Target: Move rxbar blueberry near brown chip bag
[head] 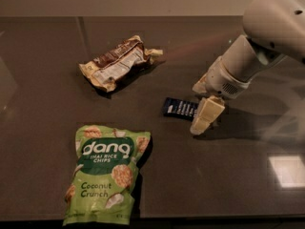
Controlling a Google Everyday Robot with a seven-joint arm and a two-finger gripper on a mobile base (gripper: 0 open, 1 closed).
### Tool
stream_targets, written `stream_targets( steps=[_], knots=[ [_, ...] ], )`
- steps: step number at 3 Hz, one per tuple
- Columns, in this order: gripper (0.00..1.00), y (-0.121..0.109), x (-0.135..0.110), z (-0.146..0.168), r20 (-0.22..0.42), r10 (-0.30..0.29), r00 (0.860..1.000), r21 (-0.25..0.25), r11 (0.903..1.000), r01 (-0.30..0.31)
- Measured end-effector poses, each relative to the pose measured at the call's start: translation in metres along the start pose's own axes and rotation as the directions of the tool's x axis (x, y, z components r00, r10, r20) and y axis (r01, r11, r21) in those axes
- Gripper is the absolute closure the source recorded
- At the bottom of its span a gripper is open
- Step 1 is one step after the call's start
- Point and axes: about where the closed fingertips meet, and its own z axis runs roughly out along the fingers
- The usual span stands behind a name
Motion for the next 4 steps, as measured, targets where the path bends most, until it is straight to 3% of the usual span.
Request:
stream_targets(
  steps=[3,4],
  knots=[
    [0.87,0.0,-0.003,0.001,0.01,0.01,1.0,-0.02,0.9998,-0.009],
    [1.0,-0.007,-0.016,-0.011,0.035,0.009,0.999,-0.001,1.0,-0.009]
  ],
)
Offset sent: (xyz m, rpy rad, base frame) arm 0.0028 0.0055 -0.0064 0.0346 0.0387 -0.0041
